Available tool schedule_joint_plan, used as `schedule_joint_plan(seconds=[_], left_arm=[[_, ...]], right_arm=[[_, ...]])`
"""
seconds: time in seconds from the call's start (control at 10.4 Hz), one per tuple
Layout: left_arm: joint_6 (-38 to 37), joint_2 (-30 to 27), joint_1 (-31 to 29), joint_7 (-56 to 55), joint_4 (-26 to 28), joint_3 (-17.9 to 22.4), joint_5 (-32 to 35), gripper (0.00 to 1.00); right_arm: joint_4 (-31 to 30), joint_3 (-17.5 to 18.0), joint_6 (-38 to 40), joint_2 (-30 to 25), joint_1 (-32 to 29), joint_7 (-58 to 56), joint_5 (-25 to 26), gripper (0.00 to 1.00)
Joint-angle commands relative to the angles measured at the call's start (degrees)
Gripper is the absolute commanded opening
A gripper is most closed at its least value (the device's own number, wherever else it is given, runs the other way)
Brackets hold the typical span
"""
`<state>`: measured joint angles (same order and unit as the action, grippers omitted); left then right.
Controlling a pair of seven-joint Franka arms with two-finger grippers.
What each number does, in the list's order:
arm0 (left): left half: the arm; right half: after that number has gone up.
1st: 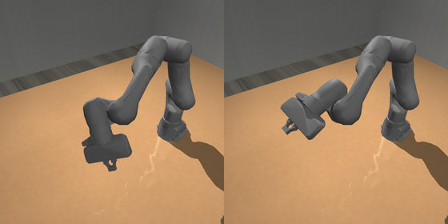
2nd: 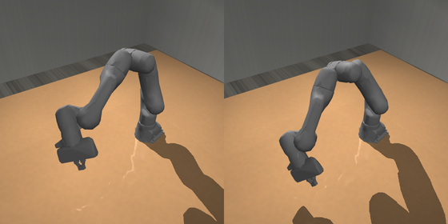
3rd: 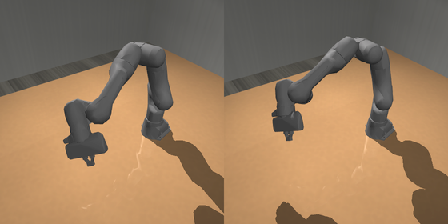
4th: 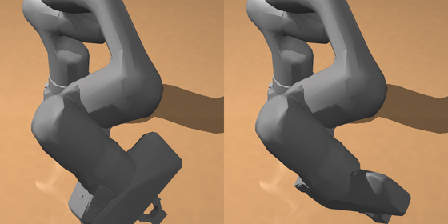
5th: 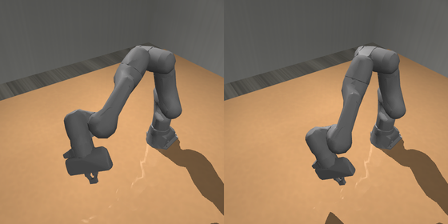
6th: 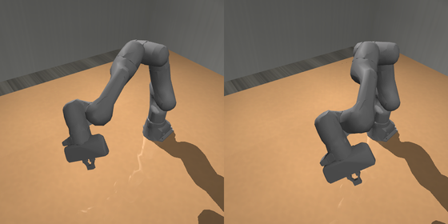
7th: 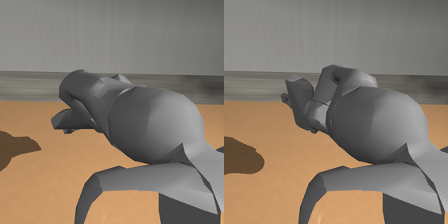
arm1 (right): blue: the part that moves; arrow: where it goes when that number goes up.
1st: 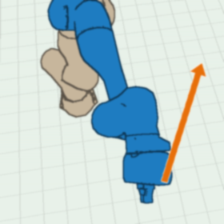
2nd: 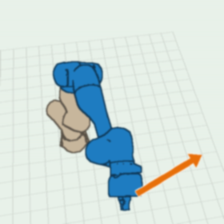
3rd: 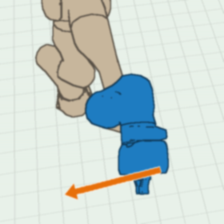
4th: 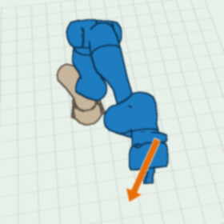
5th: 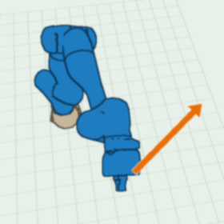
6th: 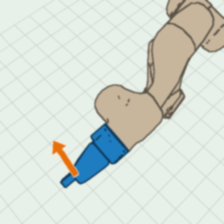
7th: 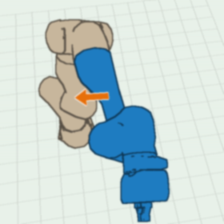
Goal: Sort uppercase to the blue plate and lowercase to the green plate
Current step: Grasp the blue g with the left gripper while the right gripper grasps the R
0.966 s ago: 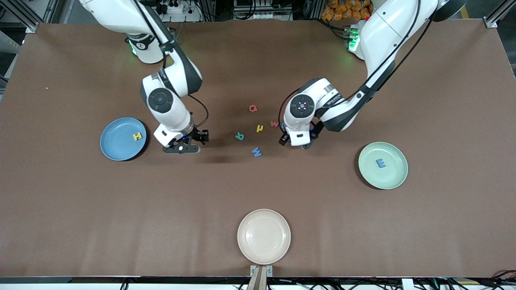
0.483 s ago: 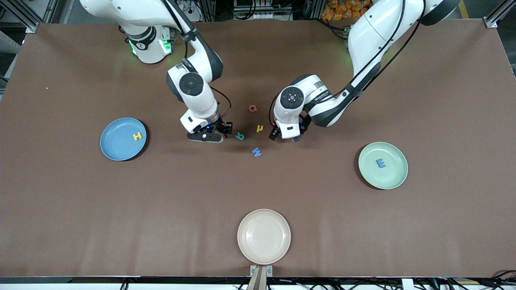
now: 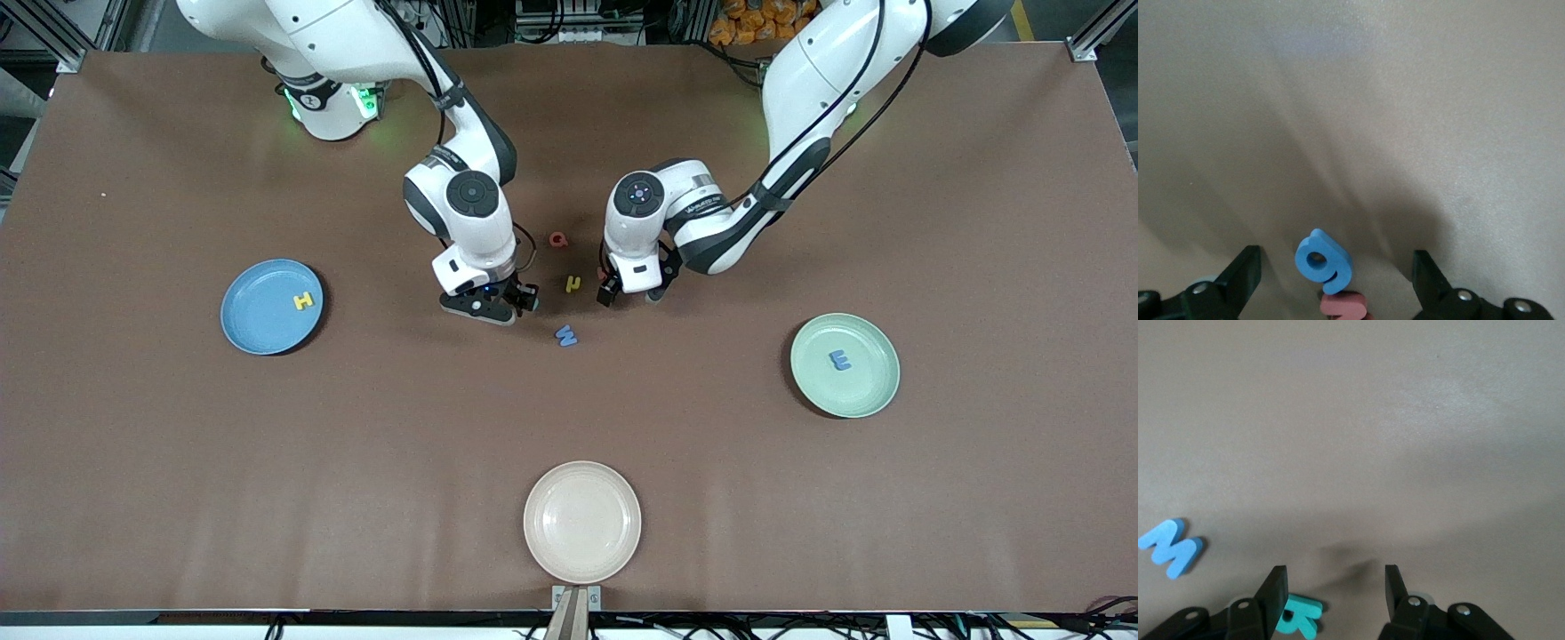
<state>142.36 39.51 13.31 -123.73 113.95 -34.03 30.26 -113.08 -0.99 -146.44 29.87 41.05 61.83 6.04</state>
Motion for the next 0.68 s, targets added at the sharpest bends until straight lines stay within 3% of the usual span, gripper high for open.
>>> schedule_joint_plan(seconds=[0.0,0.58], left_arm=[[0.55,-1.10,-0.56,-1.87,1.71,0.20,1.46,1.00],[0.55,-1.71,-0.13,-1.96,1.10,0.20,1.46,1.00]], right_arm=[[4.34,-0.42,0.10,3.34,0.78,4.68,0.82,0.67],[4.62,0.98,-2.34,5.46,1.57,9.01,0.46,0.67]])
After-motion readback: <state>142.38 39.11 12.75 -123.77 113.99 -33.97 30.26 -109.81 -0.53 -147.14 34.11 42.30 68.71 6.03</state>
